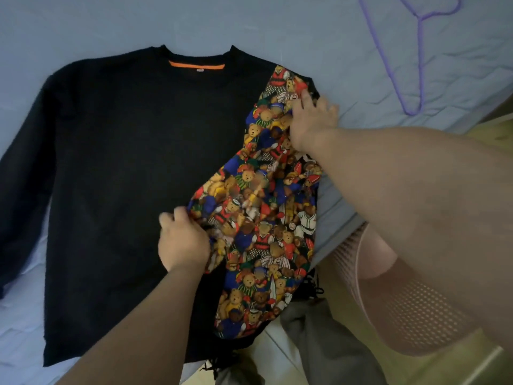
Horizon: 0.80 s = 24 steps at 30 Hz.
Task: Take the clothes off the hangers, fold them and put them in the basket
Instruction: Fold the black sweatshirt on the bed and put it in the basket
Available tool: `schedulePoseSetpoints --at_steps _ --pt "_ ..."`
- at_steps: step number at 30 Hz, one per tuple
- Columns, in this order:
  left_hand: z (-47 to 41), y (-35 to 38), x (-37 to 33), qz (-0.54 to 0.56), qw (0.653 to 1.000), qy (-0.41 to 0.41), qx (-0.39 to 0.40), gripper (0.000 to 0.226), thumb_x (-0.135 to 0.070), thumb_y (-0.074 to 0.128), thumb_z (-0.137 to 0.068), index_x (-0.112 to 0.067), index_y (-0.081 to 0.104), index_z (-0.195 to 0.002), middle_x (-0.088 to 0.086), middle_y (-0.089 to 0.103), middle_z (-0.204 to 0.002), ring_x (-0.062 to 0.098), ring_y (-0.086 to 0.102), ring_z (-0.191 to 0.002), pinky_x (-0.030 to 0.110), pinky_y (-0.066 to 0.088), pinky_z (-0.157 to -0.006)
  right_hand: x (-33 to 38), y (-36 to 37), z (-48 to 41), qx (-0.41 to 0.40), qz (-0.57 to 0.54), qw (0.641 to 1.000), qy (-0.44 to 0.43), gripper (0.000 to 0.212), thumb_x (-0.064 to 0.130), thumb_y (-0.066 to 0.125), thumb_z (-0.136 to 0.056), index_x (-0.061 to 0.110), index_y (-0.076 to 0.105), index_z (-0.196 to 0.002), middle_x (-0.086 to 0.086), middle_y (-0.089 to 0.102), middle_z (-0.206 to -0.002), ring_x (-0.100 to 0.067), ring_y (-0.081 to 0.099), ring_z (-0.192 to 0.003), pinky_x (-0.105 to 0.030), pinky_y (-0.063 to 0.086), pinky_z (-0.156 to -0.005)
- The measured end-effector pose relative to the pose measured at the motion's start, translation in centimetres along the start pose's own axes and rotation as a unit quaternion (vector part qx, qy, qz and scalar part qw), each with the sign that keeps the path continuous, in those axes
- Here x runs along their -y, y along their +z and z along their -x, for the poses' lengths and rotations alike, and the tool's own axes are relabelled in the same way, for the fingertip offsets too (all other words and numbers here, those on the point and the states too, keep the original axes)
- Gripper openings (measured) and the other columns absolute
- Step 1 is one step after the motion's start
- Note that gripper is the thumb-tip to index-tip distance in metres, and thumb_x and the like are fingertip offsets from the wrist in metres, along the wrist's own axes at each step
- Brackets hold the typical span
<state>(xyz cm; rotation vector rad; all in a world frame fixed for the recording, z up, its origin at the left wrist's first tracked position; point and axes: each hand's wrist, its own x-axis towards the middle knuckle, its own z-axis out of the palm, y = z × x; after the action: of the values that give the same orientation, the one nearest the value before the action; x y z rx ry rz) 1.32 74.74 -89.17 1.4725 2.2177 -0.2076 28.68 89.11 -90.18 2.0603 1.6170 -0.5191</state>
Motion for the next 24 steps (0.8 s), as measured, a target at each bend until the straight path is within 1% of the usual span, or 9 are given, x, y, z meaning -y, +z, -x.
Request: schedulePoseSetpoints --at_steps 3,5,8,11,14,16,17,20,24 --pt "-1.2 0.2 0.1 -0.061 0.996 -0.011 -0.059 0.037 -0.032 0.046 -0.099 -0.010 0.045 -0.129 0.017 0.048 -0.126 0.038 0.051 -0.113 0.052 0.039 -0.093 -0.8 0.1 -0.1 0.001 -0.048 0.999 0.024 0.099 0.011 0.072 -0.080 0.025 0.010 -0.156 -0.007 -0.019 -0.164 -0.039 0.010 -0.148 -0.056 0.026 -0.114" --pt "-1.0 0.5 0.6 -0.089 0.993 -0.005 -0.077 0.051 -0.042 0.049 -0.096 -0.012 0.038 -0.136 0.016 0.042 -0.137 0.035 0.043 -0.125 0.054 0.030 -0.103 -1.0 0.7 0.5 -0.042 -0.053 0.997 0.040 0.098 0.011 0.071 -0.082 0.025 0.009 -0.156 -0.013 -0.017 -0.163 -0.041 0.007 -0.148 -0.057 0.022 -0.115" --pt "0.2 1.3 1.3 -0.107 0.989 0.060 -0.080 0.057 -0.048 0.046 -0.096 -0.015 0.033 -0.141 0.013 0.034 -0.145 0.032 0.034 -0.135 0.055 0.024 -0.109 -0.5 2.2 2.2 -0.160 -0.080 0.983 0.040 0.066 0.027 0.051 -0.098 0.018 0.018 -0.155 -0.019 0.010 -0.161 -0.040 0.019 -0.146 -0.057 0.022 -0.115" --pt "1.7 1.9 2.3 -0.109 0.989 0.063 -0.072 0.059 -0.051 0.044 -0.097 -0.011 0.035 -0.140 0.016 0.033 -0.148 0.034 0.028 -0.142 0.063 0.018 -0.114 1.0 4.1 4.0 -0.191 -0.142 0.969 0.069 0.053 0.040 0.032 -0.104 0.016 0.027 -0.151 -0.018 0.025 -0.156 -0.037 0.028 -0.142 -0.056 0.026 -0.112" --pt "3.3 2.3 3.0 -0.161 0.962 0.217 -0.043 0.062 -0.059 0.042 -0.094 -0.012 0.046 -0.133 0.013 0.042 -0.144 0.031 0.034 -0.140 0.058 0.008 -0.119 2.1 6.0 4.8 -0.184 -0.188 0.962 0.067 0.054 0.041 0.029 -0.104 0.012 0.031 -0.150 -0.015 0.027 -0.157 -0.034 0.027 -0.144 -0.055 0.027 -0.113" --pt "3.8 2.6 3.2 -0.196 0.933 0.302 0.004 0.065 -0.064 0.046 -0.092 -0.015 0.049 -0.134 0.008 0.047 -0.143 0.028 0.038 -0.139 0.055 0.013 -0.119 1.8 6.9 4.7 -0.177 -0.211 0.959 0.062 0.057 0.043 0.026 -0.104 0.012 0.026 -0.153 -0.010 0.022 -0.161 -0.028 0.021 -0.148 -0.053 0.023 -0.116" --pt "3.7 2.7 3.2 -0.208 0.930 0.303 0.026 0.067 -0.062 0.049 -0.092 -0.016 0.045 -0.139 0.005 0.046 -0.146 0.027 0.036 -0.141 0.054 0.017 -0.119 1.3 7.2 4.7 -0.172 -0.214 0.960 0.058 0.059 0.044 0.024 -0.104 0.013 0.023 -0.155 -0.008 0.018 -0.163 -0.025 0.018 -0.150 -0.053 0.021 -0.117" --pt "3.2 2.5 3.8 -0.230 0.934 0.262 0.079 0.071 -0.043 0.049 -0.095 -0.020 0.019 -0.155 0.000 0.021 -0.162 0.020 0.014 -0.151 0.050 0.017 -0.121 -0.4 8.2 4.7 -0.133 -0.203 0.970 0.024 0.066 0.051 0.018 -0.104 0.015 0.008 -0.158 -0.003 0.006 -0.166 -0.019 0.009 -0.152 -0.051 0.014 -0.121" --pt "2.1 1.5 4.6 -0.307 0.922 0.213 0.099 0.079 -0.017 0.040 -0.099 -0.021 -0.015 -0.156 -0.004 -0.017 -0.163 0.021 -0.014 -0.151 0.048 0.004 -0.123 -3.0 9.0 4.6 -0.063 -0.181 0.981 -0.035 0.092 0.072 0.018 -0.093 0.012 -0.009 -0.157 -0.004 -0.006 -0.166 -0.017 -0.001 -0.152 -0.052 0.008 -0.122"
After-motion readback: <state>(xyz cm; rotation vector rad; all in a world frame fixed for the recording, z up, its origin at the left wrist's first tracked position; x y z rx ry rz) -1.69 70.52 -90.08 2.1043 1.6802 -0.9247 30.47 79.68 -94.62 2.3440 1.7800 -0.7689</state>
